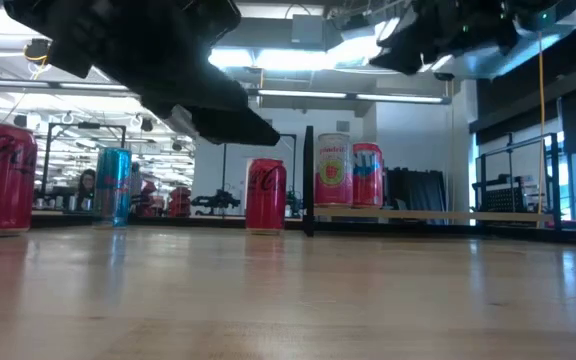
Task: Place canned beverage on shelf
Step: Put the red soda can on the shelf aligned with the other red soda can
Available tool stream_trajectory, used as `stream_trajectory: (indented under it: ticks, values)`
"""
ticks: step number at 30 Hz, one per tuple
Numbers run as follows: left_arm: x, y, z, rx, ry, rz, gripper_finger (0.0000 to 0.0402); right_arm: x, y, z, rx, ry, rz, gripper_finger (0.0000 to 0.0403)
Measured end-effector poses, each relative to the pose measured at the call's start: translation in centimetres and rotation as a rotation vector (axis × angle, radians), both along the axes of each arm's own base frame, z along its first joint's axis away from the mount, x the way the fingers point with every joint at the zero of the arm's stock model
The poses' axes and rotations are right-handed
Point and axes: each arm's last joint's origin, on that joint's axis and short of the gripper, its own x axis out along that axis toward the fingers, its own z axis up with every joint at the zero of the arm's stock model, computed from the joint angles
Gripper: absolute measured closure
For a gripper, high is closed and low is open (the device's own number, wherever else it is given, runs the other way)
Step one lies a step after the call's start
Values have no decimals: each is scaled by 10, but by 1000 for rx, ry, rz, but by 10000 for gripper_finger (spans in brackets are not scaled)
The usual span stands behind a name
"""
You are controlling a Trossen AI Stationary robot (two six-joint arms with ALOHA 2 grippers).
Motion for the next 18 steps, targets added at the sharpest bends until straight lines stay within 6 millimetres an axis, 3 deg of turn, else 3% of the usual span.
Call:
stream_trajectory:
  ticks: [5,9,13,18]
  values:
    - [5,9,11,33,29,173,87,29,52,-10,-18,75,175,50]
    - [4,8,36,47,96,275,87,46,85,-21,-69,121,229,50]
    - [-7,12,63,19,215,405,87,56,105,-29,-113,157,254,50]
    - [-31,21,87,-4,340,534,87,66,111,-41,-124,198,241,50]
